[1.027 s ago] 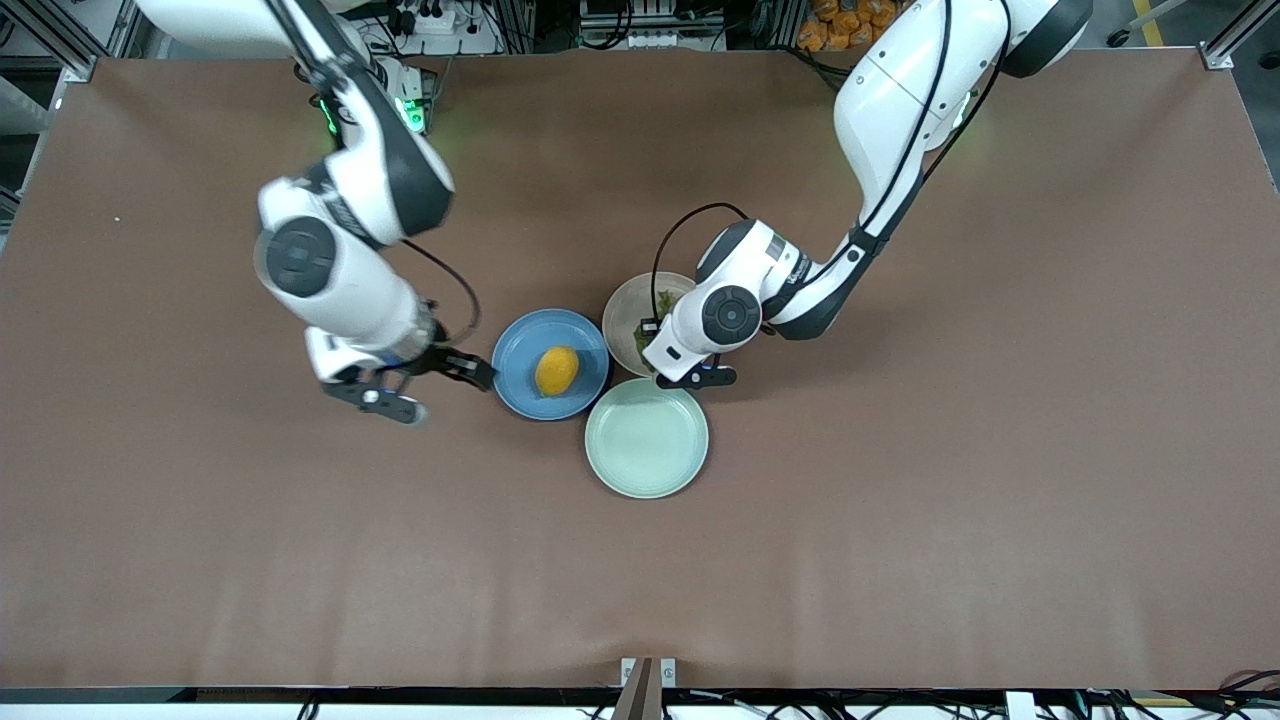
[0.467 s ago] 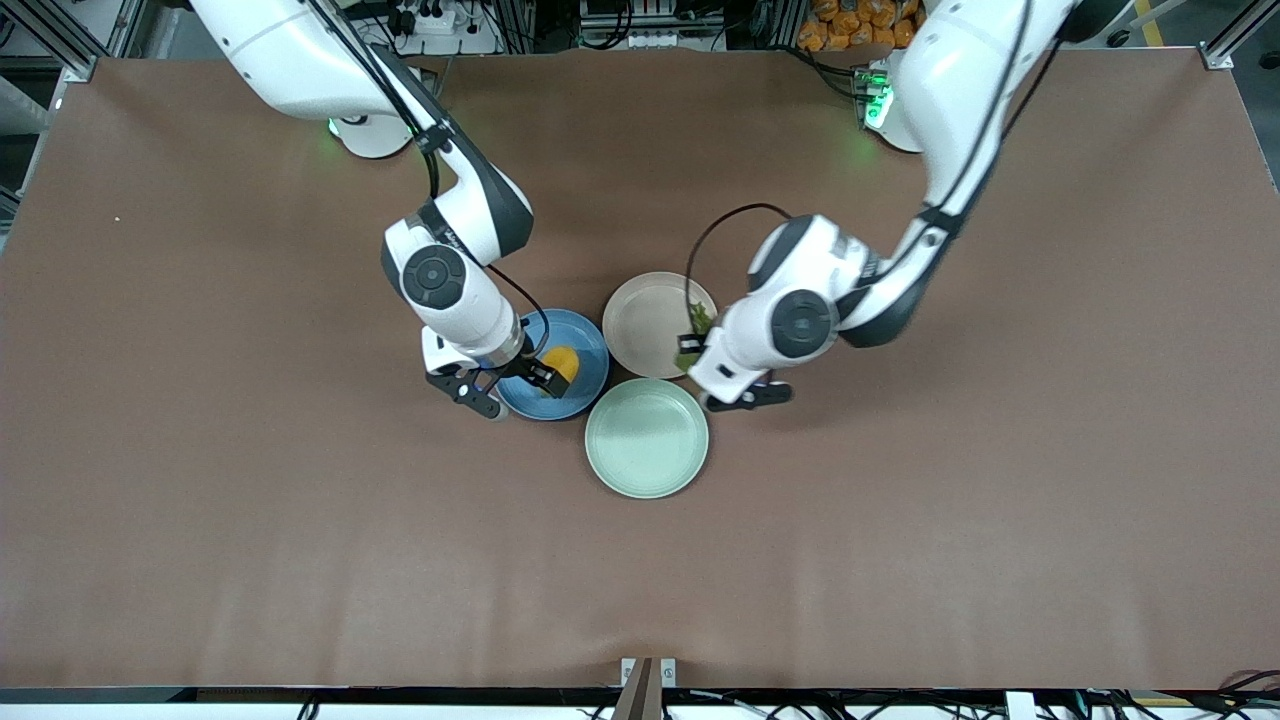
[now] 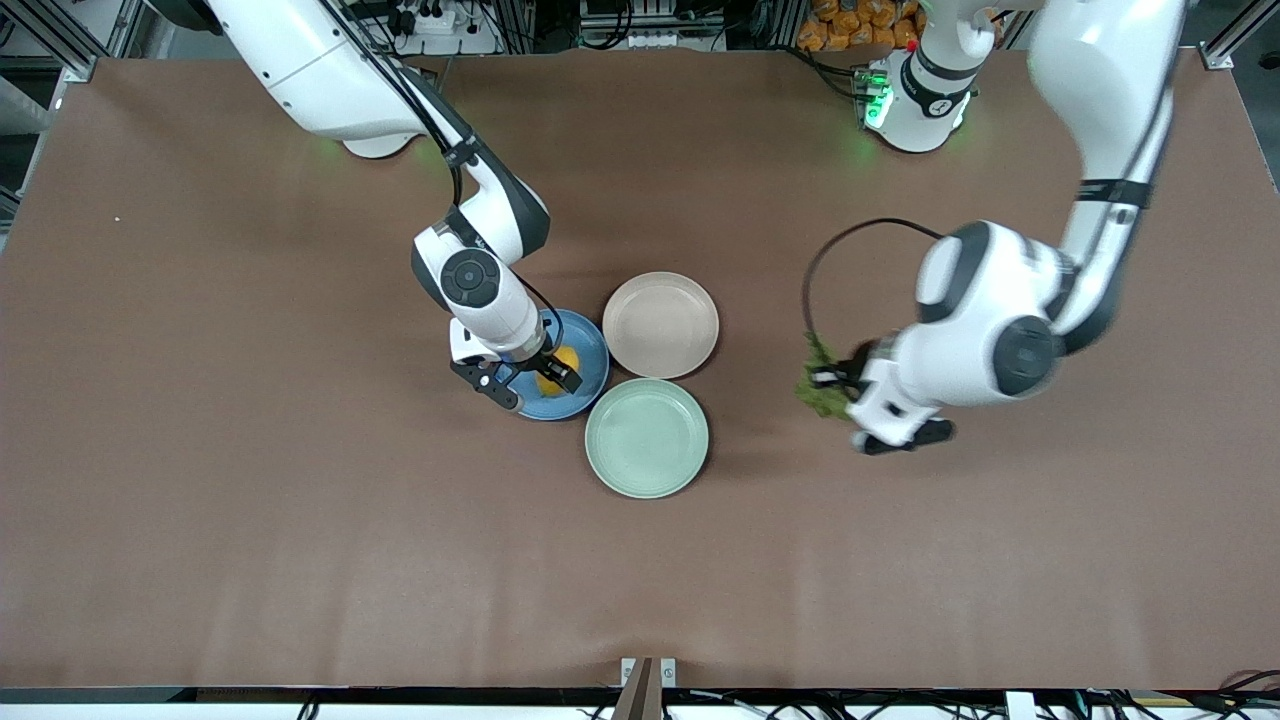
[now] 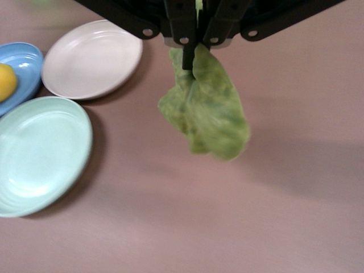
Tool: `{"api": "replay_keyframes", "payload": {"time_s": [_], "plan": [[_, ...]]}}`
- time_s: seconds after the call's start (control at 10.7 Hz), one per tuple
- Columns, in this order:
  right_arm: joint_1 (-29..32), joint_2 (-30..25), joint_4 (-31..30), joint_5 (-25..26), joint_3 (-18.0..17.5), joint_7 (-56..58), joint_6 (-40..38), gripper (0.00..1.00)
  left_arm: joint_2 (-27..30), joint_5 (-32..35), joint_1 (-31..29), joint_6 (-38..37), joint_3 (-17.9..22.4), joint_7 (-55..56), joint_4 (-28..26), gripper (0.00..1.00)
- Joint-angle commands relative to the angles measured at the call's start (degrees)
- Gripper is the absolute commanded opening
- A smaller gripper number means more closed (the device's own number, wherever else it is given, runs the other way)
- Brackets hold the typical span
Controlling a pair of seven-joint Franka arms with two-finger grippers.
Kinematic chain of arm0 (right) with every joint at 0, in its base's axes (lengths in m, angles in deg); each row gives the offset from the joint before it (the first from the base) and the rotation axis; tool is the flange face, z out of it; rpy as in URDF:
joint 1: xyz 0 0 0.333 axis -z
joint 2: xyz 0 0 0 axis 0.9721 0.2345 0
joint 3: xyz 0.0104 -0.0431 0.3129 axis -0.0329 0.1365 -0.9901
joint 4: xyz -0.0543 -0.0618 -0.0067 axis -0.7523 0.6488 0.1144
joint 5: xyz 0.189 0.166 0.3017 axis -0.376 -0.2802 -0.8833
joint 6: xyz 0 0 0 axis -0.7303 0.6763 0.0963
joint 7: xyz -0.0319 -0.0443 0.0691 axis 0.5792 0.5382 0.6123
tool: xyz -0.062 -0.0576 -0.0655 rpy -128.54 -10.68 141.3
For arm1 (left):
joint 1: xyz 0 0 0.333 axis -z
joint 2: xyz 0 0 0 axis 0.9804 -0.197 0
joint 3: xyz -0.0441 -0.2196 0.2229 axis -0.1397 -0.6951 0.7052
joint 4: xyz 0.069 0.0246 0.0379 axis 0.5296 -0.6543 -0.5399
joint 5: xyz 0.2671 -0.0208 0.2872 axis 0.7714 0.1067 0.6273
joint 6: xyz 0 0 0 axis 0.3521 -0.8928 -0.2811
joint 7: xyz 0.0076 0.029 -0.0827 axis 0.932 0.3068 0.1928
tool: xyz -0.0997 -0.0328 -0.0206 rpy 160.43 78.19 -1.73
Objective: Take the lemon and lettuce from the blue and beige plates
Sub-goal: 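Lift the lettuce with the left gripper while the right gripper grasps the lemon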
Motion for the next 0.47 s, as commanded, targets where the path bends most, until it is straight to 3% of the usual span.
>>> {"api": "replay_keyframes", "payload": {"time_s": [0.0, 0.19, 0.28, 0.37], "plan": [[-0.67, 0.73, 0.46, 1.14, -0.08, -3.07, 0.73, 0.77, -0.16, 0.49, -6.39, -1.71, -0.72, -4.46, -0.93, 0.00], [-0.67, 0.82, 0.99, 1.92, -0.08, -2.73, 0.74, 0.18, -2.36, 0.58, -8.78, -1.45, -0.63, -5.00, -1.02, 0.00], [-0.49, 0.56, 1.34, 3.06, -0.08, -2.46, 0.30, 0.00, -4.11, 0.58, -9.92, -1.01, -0.63, -5.35, -0.85, 0.00], [-0.05, -0.05, 2.21, 2.98, -0.17, -2.02, -0.40, 0.00, -6.30, 0.58, -10.54, -0.05, -0.63, -5.35, -0.94, 0.00]]}}
